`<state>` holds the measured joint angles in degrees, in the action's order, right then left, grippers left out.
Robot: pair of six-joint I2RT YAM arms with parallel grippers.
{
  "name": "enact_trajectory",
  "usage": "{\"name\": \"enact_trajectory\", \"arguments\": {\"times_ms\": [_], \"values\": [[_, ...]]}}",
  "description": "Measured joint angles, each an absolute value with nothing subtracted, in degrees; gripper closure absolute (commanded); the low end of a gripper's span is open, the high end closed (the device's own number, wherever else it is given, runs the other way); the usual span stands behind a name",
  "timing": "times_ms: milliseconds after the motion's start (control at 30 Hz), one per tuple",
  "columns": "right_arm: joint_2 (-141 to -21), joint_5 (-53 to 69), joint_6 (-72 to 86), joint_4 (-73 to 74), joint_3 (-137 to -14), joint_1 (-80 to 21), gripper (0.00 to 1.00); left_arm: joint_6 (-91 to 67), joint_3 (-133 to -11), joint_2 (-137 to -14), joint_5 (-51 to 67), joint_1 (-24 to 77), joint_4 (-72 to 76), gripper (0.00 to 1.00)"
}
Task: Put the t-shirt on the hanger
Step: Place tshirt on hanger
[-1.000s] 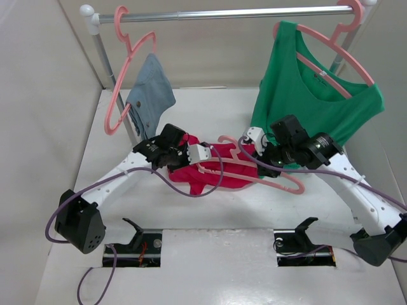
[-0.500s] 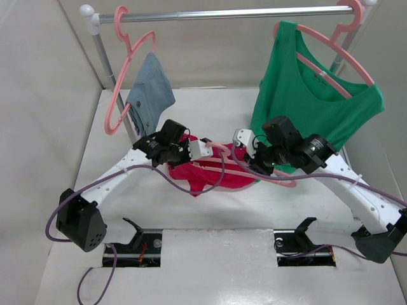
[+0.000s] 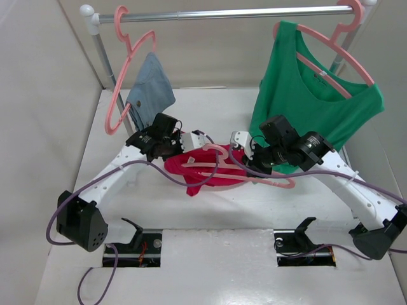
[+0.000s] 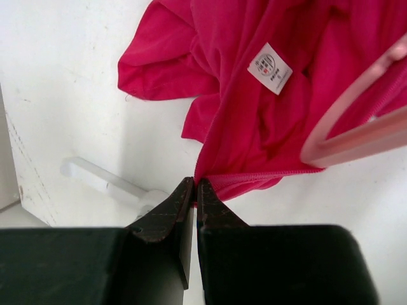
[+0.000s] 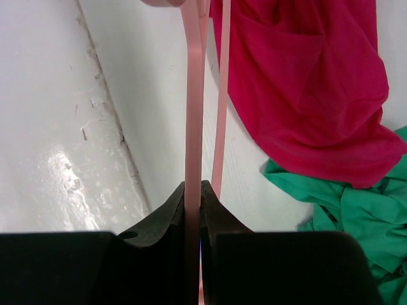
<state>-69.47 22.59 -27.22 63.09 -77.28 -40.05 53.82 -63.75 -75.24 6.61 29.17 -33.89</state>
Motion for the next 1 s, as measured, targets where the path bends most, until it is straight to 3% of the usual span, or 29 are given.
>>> {"name": "enact_trajectory", "arguments": {"times_ms": [367, 600, 800, 1000], "values": [[-69.9, 17.9, -25.9, 63.1, -78.7, -40.2, 1.0, 54.5, -67.2, -75.3, 11.9, 29.6, -38.8, 1.0], [-70.6, 19.0, -25.0, 54.5, -75.9, -39.0, 1.0, 53.8, -73.3, -75.3, 15.4, 30.9, -45.8, 1.0], [-65.1, 23.0, -25.3, 43.3, -66.4, -38.2, 1.0, 51.6, -77.6, -76.1, 13.6, 31.1, -48.1, 1.0], [-64.4, 27.1, -25.8, 38.0, -64.0, -37.5, 1.0, 51.0, -88.4, -78.3, 15.4, 33.0, -50.0, 1.0]]}}
